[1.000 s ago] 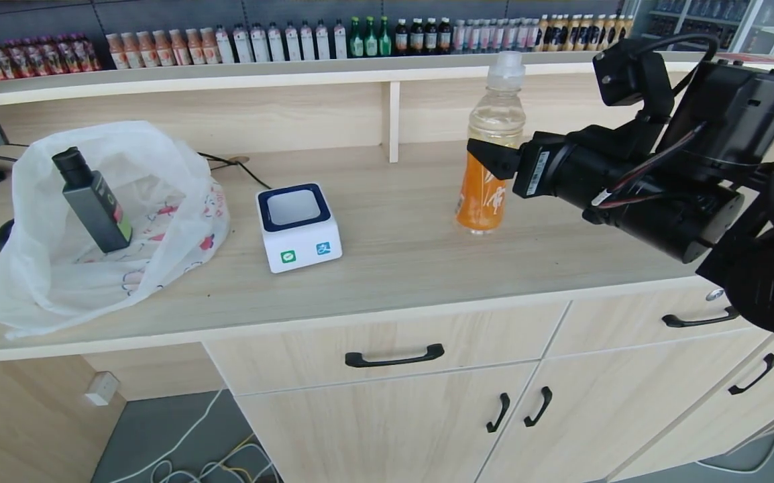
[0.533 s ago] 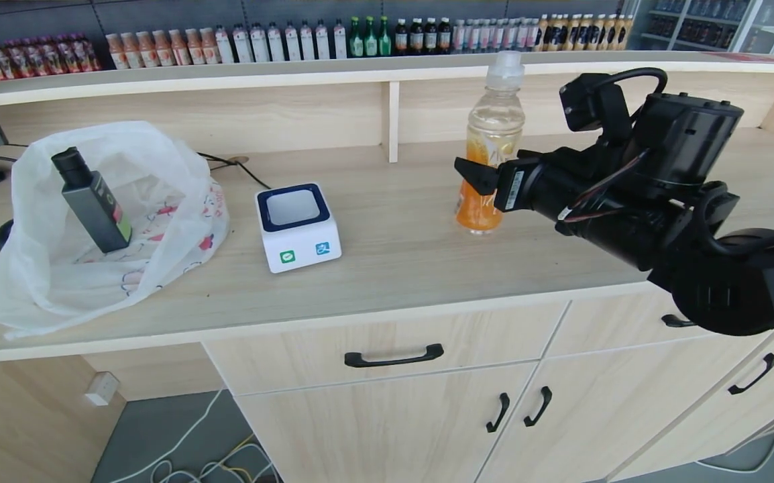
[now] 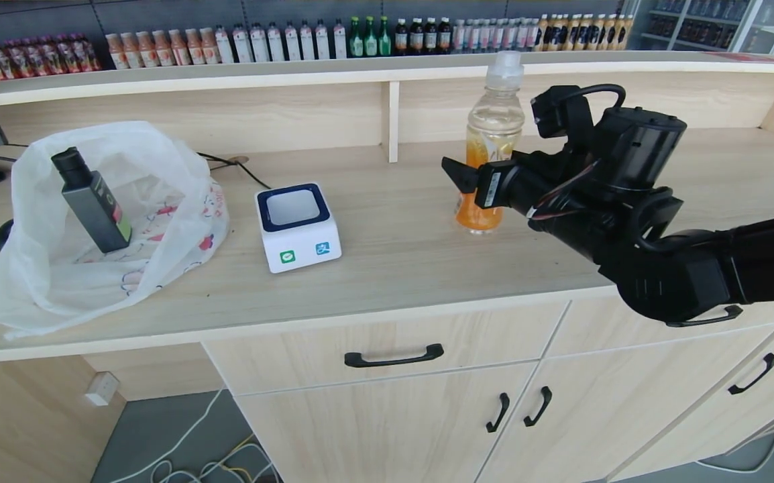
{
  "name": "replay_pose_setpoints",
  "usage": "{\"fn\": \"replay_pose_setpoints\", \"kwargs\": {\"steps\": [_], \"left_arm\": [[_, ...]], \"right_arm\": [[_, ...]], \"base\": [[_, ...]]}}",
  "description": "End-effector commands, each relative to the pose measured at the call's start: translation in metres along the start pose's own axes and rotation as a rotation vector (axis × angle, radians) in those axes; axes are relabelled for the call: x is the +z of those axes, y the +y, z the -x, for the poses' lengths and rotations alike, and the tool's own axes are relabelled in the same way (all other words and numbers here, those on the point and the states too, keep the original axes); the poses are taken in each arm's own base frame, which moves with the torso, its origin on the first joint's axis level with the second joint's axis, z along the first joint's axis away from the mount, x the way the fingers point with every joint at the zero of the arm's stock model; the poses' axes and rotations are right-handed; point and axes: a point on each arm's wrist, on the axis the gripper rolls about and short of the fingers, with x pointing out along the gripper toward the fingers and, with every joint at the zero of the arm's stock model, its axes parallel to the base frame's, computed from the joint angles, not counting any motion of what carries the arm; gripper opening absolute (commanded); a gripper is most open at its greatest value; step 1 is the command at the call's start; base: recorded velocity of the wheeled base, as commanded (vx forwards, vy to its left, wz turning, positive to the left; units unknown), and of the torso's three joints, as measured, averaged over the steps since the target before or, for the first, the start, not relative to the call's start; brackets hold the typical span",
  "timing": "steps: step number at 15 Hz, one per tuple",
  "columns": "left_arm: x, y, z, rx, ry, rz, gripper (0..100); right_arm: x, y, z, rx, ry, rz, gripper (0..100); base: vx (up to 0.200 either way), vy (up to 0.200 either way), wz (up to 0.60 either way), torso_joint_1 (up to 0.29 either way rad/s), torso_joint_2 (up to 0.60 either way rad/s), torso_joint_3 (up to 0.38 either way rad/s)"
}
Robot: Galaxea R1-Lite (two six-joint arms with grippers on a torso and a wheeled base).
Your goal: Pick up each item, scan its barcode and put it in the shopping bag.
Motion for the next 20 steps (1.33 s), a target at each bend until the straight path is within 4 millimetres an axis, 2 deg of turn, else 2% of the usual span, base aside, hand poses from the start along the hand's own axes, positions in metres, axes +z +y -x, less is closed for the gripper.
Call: {"fn": "replay_pose_setpoints", "kwargs": {"steps": [1, 11, 16, 17, 20], "left_arm": [[0.000, 0.000, 0.000, 0.000, -0.001, 0.000, 100], [0.000, 0.000, 0.000, 0.000, -0.001, 0.000, 100], [0.000, 0.000, 0.000, 0.000, -0.001, 0.000, 100], [0.000, 0.000, 0.000, 0.000, -0.001, 0.000, 100], [0.000, 0.000, 0.000, 0.000, -0.001, 0.000, 100]], "right_arm": [[-0.009, -0.005, -0.011, -0.015, 0.006, 0.015, 100], [-0.002, -0.014, -0.034, -0.036, -0.063, 0.043, 100], [-0.001, -0.014, -0.036, -0.040, -0.073, 0.048, 100], [-0.001, -0.014, -0.036, -0.040, -0.081, 0.048, 0], [0.002, -0.014, -0.036, -0.037, -0.089, 0.046, 0]], "base": [[0.000, 0.000, 0.00, 0.000, 0.00, 0.000], [0.000, 0.000, 0.00, 0.000, 0.00, 0.000], [0.000, 0.000, 0.00, 0.000, 0.00, 0.000], [0.000, 0.000, 0.00, 0.000, 0.00, 0.000], [0.000, 0.000, 0.00, 0.000, 0.00, 0.000]]}}
